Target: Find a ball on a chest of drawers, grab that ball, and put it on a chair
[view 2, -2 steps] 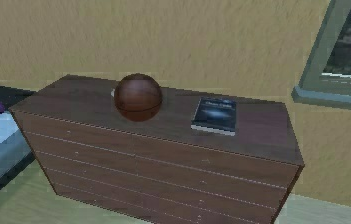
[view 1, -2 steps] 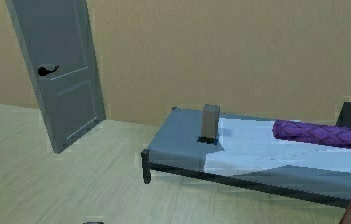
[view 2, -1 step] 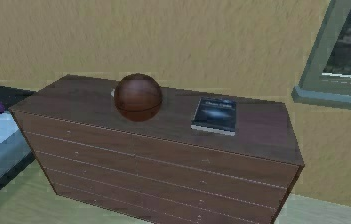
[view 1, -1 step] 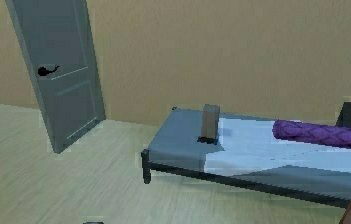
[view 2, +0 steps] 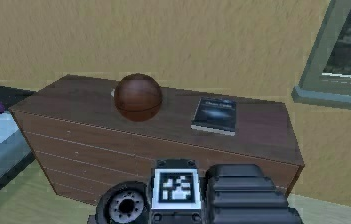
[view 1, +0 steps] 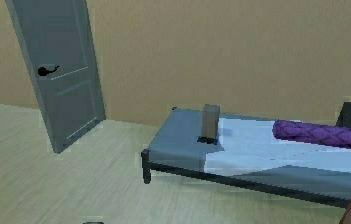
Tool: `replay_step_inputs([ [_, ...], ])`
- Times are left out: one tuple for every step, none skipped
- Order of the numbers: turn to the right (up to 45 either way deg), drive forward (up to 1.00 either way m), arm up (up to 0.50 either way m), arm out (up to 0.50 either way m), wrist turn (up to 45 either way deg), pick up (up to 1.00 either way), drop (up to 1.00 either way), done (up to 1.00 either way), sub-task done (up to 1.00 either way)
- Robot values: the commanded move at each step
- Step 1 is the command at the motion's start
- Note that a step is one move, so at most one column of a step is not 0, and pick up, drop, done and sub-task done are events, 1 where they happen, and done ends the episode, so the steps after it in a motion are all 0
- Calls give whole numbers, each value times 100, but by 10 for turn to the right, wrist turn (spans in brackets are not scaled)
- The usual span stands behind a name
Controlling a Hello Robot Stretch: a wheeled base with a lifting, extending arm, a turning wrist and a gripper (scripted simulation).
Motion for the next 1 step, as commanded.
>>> replay_step_inputs([
  [0,0,0,50,0,0,0,0,0],
])
